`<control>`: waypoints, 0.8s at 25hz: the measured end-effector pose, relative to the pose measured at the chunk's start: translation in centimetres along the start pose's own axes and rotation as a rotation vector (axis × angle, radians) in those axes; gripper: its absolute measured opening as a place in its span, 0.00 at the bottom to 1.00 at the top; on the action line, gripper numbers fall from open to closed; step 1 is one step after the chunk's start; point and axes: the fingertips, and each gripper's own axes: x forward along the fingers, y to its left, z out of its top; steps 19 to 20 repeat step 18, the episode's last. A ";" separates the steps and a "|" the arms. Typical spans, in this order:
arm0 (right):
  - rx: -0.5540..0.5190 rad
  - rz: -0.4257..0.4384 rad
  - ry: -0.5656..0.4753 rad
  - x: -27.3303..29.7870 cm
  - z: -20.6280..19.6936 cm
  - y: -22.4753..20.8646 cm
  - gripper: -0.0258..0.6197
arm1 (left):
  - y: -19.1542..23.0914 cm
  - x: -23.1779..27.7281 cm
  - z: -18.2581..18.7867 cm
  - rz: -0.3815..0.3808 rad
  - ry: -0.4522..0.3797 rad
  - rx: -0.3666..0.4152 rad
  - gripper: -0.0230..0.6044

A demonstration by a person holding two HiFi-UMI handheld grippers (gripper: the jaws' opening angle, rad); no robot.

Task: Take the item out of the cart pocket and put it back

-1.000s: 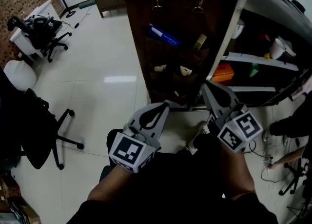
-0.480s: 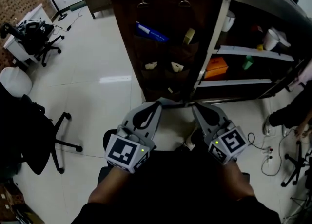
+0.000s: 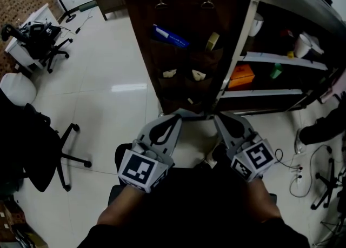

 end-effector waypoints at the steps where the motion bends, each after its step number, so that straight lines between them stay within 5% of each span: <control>1: 0.002 -0.002 -0.001 0.0 0.0 0.1 0.05 | 0.1 0.0 -0.3 0.002 0.008 0.000 0.04; 20: -0.008 0.006 0.003 0.6 0.0 0.5 0.05 | -0.2 0.4 -0.6 -0.010 0.014 -0.002 0.04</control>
